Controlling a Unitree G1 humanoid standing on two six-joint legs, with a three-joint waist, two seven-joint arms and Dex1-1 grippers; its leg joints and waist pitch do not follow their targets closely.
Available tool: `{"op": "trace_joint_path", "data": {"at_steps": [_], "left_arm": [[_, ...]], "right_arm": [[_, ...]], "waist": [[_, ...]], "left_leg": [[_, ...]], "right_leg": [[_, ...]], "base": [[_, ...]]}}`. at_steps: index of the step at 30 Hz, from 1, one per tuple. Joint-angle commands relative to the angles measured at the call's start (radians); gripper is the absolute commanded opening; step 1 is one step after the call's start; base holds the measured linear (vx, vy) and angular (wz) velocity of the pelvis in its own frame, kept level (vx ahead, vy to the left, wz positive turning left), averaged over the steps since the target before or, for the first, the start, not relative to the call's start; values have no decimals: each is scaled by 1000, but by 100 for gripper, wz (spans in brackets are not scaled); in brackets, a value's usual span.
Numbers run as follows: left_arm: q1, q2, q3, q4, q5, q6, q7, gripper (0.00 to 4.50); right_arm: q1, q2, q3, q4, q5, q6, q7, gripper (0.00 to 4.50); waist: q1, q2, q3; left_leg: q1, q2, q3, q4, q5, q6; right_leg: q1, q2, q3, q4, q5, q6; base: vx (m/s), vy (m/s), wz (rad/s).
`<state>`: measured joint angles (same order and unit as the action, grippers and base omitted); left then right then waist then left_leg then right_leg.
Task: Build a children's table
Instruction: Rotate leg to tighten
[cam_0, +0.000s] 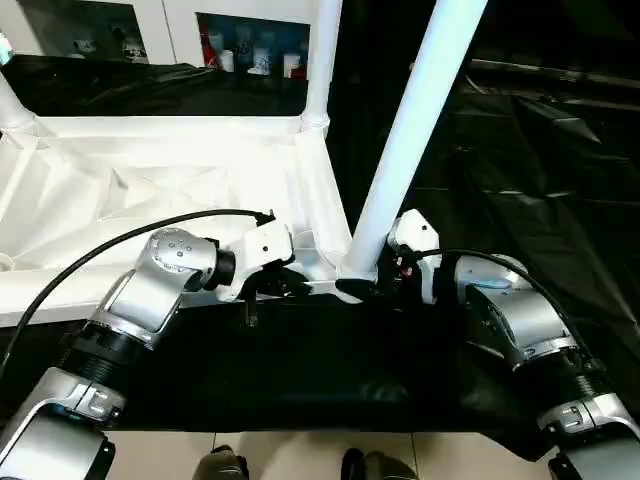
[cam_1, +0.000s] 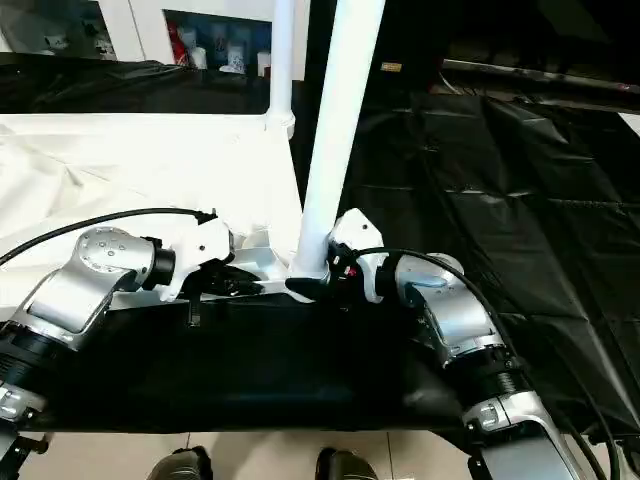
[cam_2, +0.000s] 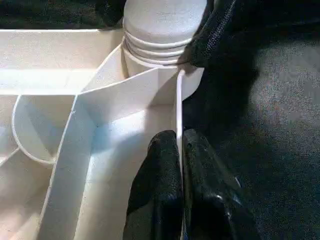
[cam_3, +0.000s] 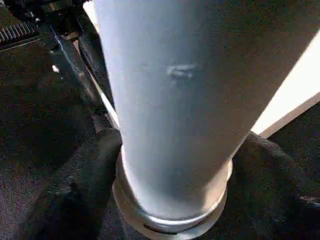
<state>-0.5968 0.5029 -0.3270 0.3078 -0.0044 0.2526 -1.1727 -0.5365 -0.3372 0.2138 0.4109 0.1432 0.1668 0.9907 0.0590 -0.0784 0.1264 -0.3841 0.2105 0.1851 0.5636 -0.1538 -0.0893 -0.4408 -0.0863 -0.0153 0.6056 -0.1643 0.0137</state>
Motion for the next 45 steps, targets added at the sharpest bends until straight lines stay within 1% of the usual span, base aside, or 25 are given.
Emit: {"op": "trace_joint_path", "data": {"at_steps": [1, 3, 7, 12, 15, 16, 18, 20, 22, 24, 25, 26, 28, 31, 32, 34, 35, 37, 38, 39, 40, 41, 43, 44, 45], "left_arm": [[14, 3, -30, 42, 18, -4, -15, 0], [13, 4, -28, 46, 18, -5, -15, 0], [14, 8, -25, 47, 17, -3, -17, 0], [12, 9, -22, 58, 18, -3, -12, 0], [7, 1, -11, 75, 24, 4, 21, 0], [3, -10, -2, 89, 26, 6, 47, 0], [-8, -45, 17, 111, 25, 28, 106, 0], [-33, -119, 32, 146, 41, 69, 228, 0], [-42, -141, 32, 160, 52, 78, 267, 0], [-67, -200, 35, 199, 73, 101, 364, 0], [-73, -216, 36, 208, 76, 107, 386, 0], [-102, -288, 40, 247, 80, 122, 469, 0], [-118, -328, 32, 269, 81, 107, 487, 0], [-127, -350, 23, 285, 86, 90, 480, 0], [-132, -354, 20, 294, 92, 76, 476, 0], [-128, -336, 19, 287, 88, 64, 444, 0], [-118, -311, 13, 278, 84, 48, 407, 0], [-116, -305, 11, 275, 83, 43, 396, 0], [-109, -289, 13, 275, 84, 34, 373, 0], [-104, -277, 12, 272, 82, 23, 353, 0], [-104, -277, 12, 272, 82, 23, 353, 0], [-95, -255, 11, 266, 79, 9, 320, 0], [-88, -238, 9, 259, 74, -7, 287, 0], [-81, -221, 7, 252, 70, -8, 258, 0], [-71, -197, 5, 236, 59, -21, 209, 0]], "right_arm": [[-13, -7, -4, 13, -4, -6, 7, 331], [-17, -3, -6, 20, -2, -6, 9, 299], [-19, 5, -9, 28, 3, -5, 11, 279], [-12, 10, -10, 32, 8, -7, 11, 275], [-14, 22, -27, 61, -2, -21, -38, 274], [-24, 32, -41, 94, -19, -37, -97, 274], [-50, 67, -88, 179, -42, -37, -261, 274], [-71, 141, -161, 255, -39, 13, -496, 274], [-74, 163, -176, 265, -41, 31, -562, 274], [-82, 211, -184, 283, -52, 57, -663, 274], [-84, 223, -184, 287, -55, 60, -685, 274], [-99, 284, -174, 304, -64, 56, -754, 274], [-111, 327, -156, 312, -62, 42, -757, 274], [-120, 357, -139, 316, -64, 25, -753, 274], [-122, 367, -135, 315, -60, 11, -745, 308], [-119, 359, -157, 299, -27, 18, -713, 343], [-118, 338, -174, 279, -13, 23, -687, 343], [-118, 331, -173, 275, -15, 23, -680, 351], [-121, 309, -172, 267, -19, 23, -647, 364], [-121, 291, -168, 259, -19, 28, -618, 384], [-121, 291, -168, 259, -19, 28, -618, 389], [-114, 254, -156, 232, -15, 45, -551, 396], [-104, 223, -142, 204, -10, 63, -490, 408], [-92, 191, -125, 173, -8, 72, -427, 408], [-70, 142, -99, 125, -6, 75, -344, 408]], "waist": [[2, 10, -62], [3, 10, -61], [2, 11, -61], [3, 13, -61], [2, 12, -59], [2, 12, -58], [-4, 11, -55], [-8, 10, -57], [-12, 10, -58], [-12, 12, -59], [-12, 10, -59], [-11, 16, -62], [-8, 13, -62], [-1, 14, -64], [0, 15, -65], [0, 15, -64], [0, 12, -65], [0, 14, -67], [-1, 14, -69], [-1, 10, -70], [1, 11, -70], [1, 13, -70], [3, 12, -69], [3, 12, -69], [4, 11, -69]], "left_leg": [[15, 7, 6, -62, -228, 33], [16, 8, 5, -63, -241, 30], [15, 8, 4, -65, -256, 25], [15, 9, 3, -66, -259, 21], [15, 9, 4, -67, -274, 17], [14, 9, 3, -68, -280, 15], [15, 7, 2, -71, -308, -6], [13, 6, -2, -73, -311, -22], [14, 4, -3, -73, -318, -29], [16, 3, -1, -71, -313, -26], [11, 2, 0, -72, -307, -21], [16, 2, 1, -71, -312, -22], [14, 0, 0, -72, -322, -23], [11, 0, -1, -73, -321, -11], [11, -1, -1, -73, -321, -7], [10, -1, 0, -74, -325, -2], [9, 0, -1, -74, -330, 4], [7, 1, -2, -75, -318, 9], [7, 1, -1, -74, -302, 10], [5, 0, 1, -72, -285, 14], [6, 1, 0, -72, -277, 17], [6, 1, 3, -71, -266, 21], [4, 0, 2, -71, -254, 32], [6, 2, 3, -71, -252, 34], [4, 2, 2, -70, -249, 39]], "right_leg": [[52, -27, 21, -61, -187, -223], [51, -28, 21, -63, -207, -218], [50, -28, 21, -65, -224, -215], [49, -28, 21, -65, -227, -211], [47, -29, 22, -68, -246, -209], [46, -29, 22, -69, -259, -206], [41, -32, 23, -75, -333, -191], [42, -34, 22, -77, -365, -179], [40, -31, 23, -79, -376, -169], [37, -28, 23, -79, -351, -161], [40, -26, 21, -78, -330, -157], [37, -26, 22, -79, -325, -156], [38, -25, 20, -81, -334, -148], [40, -26, 20, -81, -314, -135], [41, -26, 20, -82, -310, -134], [42, -26, 20, -83, -317, -130], [42, -28, 20, -84, -335, -125], [44, -30, 19, -84, -333, -123], [44, -29, 20, -82, -308, -130], [47, -27, 20, -80, -284, -137], [49, -28, 19, -78, -274, -140], [48, -28, 20, -78, -256, -150], [52, -27, 18, -77, -247, -154], [51, -28, 19, -77, -251, -157], [54, -28, 18, -76, -247, -156]], "base": [[0, 0, 0], [0, 0, 0], [0, 0, 0], [0, 0, 0], [0, 0, 0], [0, 0, 0], [0, 0, 0], [0, 0, 0], [0, 0, 0], [0, 0, 0], [0, 0, 0], [0, 0, 0], [0, 0, 0], [0, 0, 0], [0, 0, 0], [0, 0, 0], [0, 0, 0], [0, 0, 0], [0, 0, 0], [0, 0, 0], [0, 0, 0], [0, 0, 0], [0, 0, 0], [0, 0, 0], [0, 0, 0]]}}
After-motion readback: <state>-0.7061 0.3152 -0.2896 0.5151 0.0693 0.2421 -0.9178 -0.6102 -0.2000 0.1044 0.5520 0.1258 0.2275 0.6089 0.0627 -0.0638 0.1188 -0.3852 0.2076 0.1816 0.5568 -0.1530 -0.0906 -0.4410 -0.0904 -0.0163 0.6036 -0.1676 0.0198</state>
